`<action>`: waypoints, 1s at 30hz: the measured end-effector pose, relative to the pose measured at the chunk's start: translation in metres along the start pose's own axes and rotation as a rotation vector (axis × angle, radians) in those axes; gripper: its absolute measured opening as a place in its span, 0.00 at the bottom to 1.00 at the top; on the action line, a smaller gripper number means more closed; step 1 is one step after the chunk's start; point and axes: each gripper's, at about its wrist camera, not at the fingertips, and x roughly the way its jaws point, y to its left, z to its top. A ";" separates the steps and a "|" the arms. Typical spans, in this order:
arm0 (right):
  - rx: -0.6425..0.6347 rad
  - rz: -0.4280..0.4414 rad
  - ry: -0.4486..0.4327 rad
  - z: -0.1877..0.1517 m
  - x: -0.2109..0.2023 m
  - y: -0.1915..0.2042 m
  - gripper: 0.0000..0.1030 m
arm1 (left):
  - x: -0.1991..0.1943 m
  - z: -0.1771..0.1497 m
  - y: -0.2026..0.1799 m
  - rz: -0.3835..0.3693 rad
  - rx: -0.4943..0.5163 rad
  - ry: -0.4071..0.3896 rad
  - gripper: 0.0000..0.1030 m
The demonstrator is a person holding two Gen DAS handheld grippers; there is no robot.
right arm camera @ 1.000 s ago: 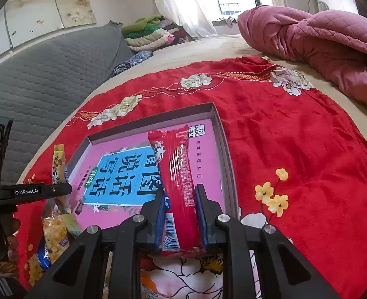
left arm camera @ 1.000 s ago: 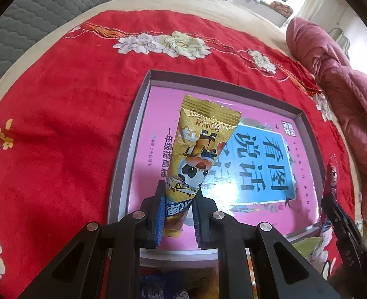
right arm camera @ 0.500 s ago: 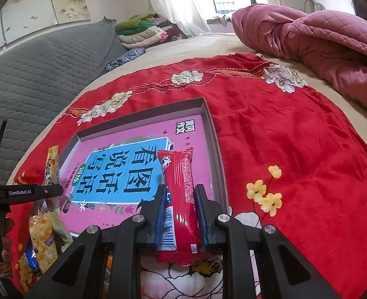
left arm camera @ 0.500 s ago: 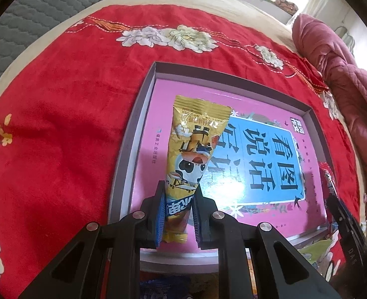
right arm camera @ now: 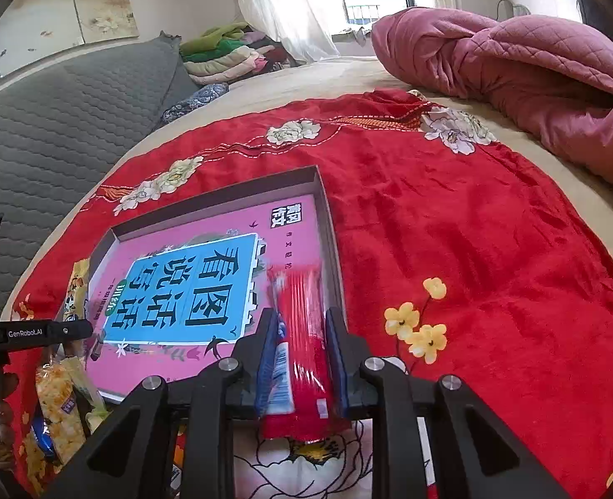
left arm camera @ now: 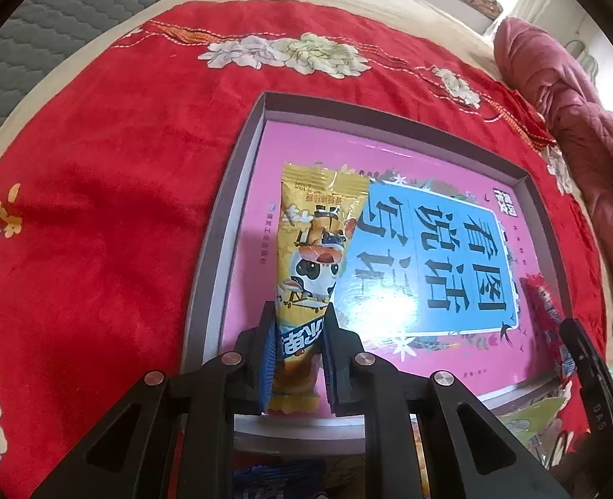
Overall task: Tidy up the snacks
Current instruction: 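Open the right tool releasing the red bar while the left tool releases the yellow bag in the box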
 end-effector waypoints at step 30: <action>-0.014 0.051 -0.039 0.001 -0.010 0.004 0.42 | -0.013 0.004 0.004 0.021 -0.003 -0.023 0.41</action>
